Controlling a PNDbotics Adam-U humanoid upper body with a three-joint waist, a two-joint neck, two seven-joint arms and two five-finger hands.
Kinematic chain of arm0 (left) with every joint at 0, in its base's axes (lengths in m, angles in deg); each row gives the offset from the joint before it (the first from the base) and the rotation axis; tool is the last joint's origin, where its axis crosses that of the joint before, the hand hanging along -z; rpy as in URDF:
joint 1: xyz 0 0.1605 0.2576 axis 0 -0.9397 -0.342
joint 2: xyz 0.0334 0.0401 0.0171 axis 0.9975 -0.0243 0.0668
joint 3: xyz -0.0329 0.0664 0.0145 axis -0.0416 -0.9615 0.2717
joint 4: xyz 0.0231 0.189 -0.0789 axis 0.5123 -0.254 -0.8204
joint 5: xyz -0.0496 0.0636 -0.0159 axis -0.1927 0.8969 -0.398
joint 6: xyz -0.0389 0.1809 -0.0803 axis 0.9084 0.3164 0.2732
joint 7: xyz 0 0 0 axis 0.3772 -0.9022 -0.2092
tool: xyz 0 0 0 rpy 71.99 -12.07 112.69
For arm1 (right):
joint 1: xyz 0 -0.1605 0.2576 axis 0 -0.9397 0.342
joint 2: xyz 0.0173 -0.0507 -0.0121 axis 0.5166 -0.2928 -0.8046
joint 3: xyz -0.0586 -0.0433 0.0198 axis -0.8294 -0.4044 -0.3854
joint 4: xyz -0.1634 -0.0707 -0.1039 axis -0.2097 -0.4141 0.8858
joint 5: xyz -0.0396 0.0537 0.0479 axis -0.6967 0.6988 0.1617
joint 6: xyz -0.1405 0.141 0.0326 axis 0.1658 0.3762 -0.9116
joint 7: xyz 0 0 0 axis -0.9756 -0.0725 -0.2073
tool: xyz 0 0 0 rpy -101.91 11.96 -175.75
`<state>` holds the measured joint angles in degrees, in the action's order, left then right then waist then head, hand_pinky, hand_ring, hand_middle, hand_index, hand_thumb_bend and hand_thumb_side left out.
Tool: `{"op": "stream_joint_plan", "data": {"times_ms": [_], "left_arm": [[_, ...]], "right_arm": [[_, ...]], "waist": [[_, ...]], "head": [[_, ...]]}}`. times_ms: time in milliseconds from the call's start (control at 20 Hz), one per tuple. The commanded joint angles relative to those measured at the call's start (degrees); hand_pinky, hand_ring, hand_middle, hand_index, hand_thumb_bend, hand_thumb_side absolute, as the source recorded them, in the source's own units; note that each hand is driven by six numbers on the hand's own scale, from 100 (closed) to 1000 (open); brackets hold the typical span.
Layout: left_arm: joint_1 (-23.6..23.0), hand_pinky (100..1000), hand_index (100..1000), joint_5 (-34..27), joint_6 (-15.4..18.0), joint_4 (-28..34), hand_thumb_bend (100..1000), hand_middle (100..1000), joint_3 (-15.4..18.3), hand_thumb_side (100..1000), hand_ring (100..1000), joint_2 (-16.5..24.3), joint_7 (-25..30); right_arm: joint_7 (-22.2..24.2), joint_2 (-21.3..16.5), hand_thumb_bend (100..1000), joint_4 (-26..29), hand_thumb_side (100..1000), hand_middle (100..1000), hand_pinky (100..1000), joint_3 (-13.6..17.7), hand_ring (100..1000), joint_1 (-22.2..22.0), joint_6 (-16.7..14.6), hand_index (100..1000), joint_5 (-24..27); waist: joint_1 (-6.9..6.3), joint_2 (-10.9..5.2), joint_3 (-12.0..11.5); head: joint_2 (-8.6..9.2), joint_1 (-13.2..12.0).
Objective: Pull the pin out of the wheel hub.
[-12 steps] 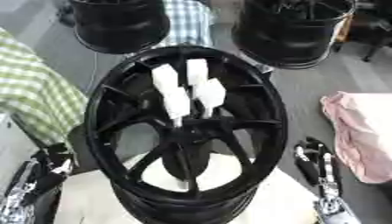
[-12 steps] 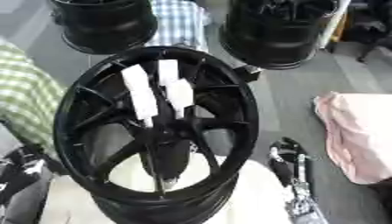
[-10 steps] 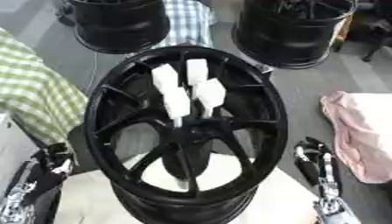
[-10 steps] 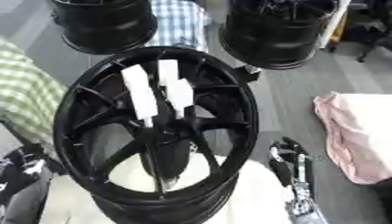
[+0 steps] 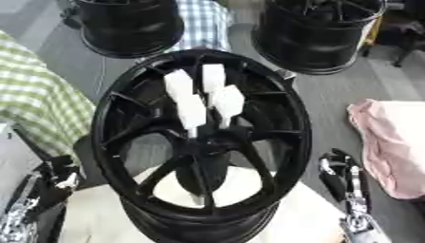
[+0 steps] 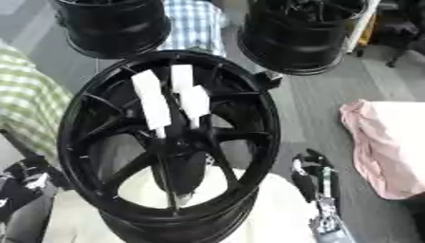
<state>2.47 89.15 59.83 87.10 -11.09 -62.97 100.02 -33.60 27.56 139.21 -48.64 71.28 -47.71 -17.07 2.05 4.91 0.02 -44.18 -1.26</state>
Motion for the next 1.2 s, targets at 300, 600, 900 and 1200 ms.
{"op": "stream_joint_plan", "data": {"times_ms": [300, 600, 900, 1200], "left_arm": [[0.71, 764, 813, -2.8, 0.41, 4.48, 212, 746, 2.56, 236, 805, 5.63, -1.0], [4.15, 772, 820, -6.77, 3.34, 12.43, 240, 751, 3.99, 271, 807, 14.38, -2.08], [11.06, 787, 837, -6.67, 5.82, 18.54, 287, 760, -3.07, 363, 806, 23.59, 2.42], [19.31, 802, 854, -1.74, 11.06, 19.31, 349, 768, -12.19, 454, 804, 32.74, 8.04]], "right_arm": [[-0.13, -0.79, 100, 0.96, 523, 671, 753, 0.3, 612, 0.67, -0.39, 818, -0.09], [-0.26, -1.38, 100, 1.18, 523, 671, 753, 0.36, 612, 0.4, -0.44, 818, -0.46], [-0.09, -1.95, 100, 1.06, 523, 671, 753, 0.16, 612, 0.11, -0.47, 818, -0.82], [0.6, -2.04, 100, 0.83, 523, 671, 753, -0.54, 612, 0.35, -0.65, 818, -1.2]], "waist": [[-0.51, -0.51, 0.18], [-1.45, -0.66, 0.11], [-2.42, -1.05, 0.59], [-3.01, -1.06, 2.23]], "head": [[0.06, 1.13], [0.06, 2.0], [0.06, 2.07], [0.06, 0.78]]}}
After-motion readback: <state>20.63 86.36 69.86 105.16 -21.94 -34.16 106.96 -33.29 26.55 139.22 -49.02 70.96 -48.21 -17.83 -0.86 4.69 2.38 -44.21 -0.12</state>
